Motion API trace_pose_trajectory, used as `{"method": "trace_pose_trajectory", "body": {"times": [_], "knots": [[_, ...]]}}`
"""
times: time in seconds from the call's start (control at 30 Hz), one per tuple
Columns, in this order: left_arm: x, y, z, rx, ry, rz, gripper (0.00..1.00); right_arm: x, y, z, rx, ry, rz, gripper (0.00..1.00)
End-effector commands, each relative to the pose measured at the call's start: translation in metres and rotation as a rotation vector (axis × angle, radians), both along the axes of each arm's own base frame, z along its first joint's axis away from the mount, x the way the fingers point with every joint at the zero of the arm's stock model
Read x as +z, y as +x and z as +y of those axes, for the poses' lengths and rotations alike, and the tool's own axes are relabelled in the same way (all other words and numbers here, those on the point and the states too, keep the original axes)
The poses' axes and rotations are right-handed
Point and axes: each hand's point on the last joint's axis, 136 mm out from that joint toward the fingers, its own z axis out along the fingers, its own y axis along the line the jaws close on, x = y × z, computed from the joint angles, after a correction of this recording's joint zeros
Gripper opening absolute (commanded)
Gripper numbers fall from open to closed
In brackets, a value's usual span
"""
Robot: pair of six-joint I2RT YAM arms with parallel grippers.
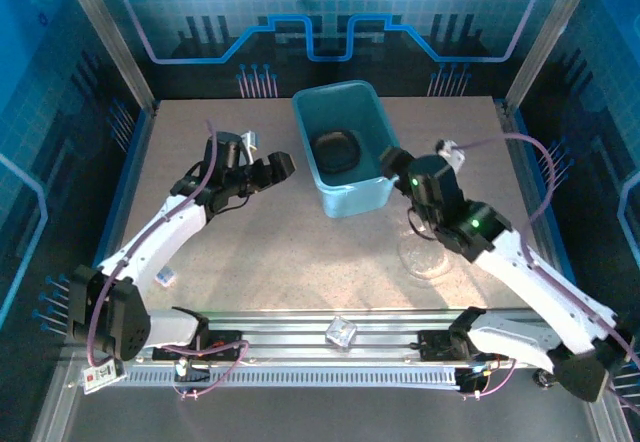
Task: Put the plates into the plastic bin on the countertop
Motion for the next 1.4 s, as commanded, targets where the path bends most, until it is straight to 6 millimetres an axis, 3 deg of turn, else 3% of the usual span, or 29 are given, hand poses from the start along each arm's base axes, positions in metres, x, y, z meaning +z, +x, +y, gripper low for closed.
{"method": "trace_pose_trajectory", "body": {"times": [0.0, 0.1, 0.23, 0.43, 0.67, 0.87, 1.37], "knots": [[0.008, -0.008, -0.001, 0.014, 0.01, -0.038, 0.88, -0.056, -0.039, -0.049, -0.181, -0.026, 0.149, 0.88], [0.006, -0.016, -0.005, 0.013, 0.016, -0.035, 0.88, -0.096, -0.065, -0.076, -0.269, -0.008, 0.217, 0.82], [0.005, -0.027, -0.004, 0.02, 0.028, -0.036, 0.88, -0.141, -0.085, -0.092, -0.339, 0.082, 0.303, 0.75], [0.005, -0.035, 0.003, 0.041, 0.038, -0.04, 0.88, -0.183, -0.109, -0.109, -0.457, 0.099, 0.433, 0.74], [-0.002, -0.037, 0.005, 0.049, 0.043, -0.025, 0.88, -0.217, -0.12, -0.112, -0.519, 0.14, 0.532, 0.67], [-0.011, -0.036, 0.006, 0.049, 0.059, -0.012, 0.89, -0.244, -0.12, -0.101, -0.517, 0.203, 0.588, 0.6], [-0.021, -0.029, 0.005, 0.044, 0.09, 0.013, 0.89, -0.272, -0.111, -0.085, -0.506, 0.253, 0.648, 0.35]]}}
